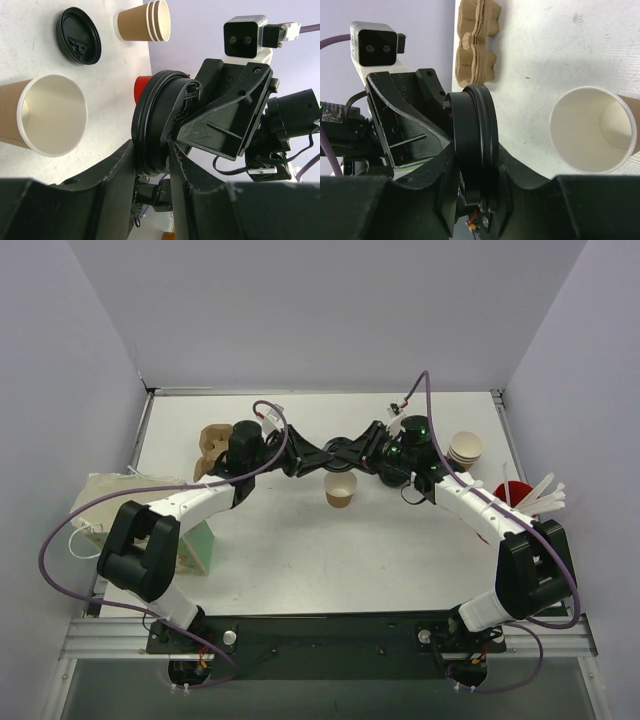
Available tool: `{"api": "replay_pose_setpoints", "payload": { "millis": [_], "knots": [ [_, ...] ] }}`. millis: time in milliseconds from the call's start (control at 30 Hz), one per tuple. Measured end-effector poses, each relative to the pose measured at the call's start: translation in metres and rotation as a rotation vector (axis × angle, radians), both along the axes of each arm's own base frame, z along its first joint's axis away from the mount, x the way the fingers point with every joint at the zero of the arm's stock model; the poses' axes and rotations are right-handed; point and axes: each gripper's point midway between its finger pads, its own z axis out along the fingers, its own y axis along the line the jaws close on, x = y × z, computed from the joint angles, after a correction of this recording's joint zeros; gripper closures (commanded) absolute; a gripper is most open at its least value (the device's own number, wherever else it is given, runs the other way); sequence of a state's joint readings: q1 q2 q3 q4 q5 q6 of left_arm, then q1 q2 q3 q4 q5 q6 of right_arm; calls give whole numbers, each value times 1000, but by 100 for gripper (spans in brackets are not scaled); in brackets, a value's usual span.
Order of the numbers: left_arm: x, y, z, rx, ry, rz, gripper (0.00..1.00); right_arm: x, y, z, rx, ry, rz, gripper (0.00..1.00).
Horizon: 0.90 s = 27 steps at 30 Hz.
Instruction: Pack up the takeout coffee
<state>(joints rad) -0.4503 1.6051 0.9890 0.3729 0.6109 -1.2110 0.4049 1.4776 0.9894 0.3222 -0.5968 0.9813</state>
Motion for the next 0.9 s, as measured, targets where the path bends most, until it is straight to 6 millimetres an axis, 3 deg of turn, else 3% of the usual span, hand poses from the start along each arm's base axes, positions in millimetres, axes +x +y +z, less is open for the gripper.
{"api": "replay_pose_setpoints", "payload": {
  "millis": [67, 400, 667, 900],
  "knots": [
    [2, -1, -2, -6, -9, -2, 59, 0, -1, -3, -9, 0, -2, 70],
    [3, -7, -27, -13, 8, -11, 60, -7, -11, -33, -46, 51, -10, 69],
    [6, -8, -28, -28, -4, -10, 60, -5, -18, -40, -65, 59, -20, 66],
    [9, -9, -44, -15, 27, -7, 60, -1, -17, -58, -89, 99, -17, 66]
  ]
}}
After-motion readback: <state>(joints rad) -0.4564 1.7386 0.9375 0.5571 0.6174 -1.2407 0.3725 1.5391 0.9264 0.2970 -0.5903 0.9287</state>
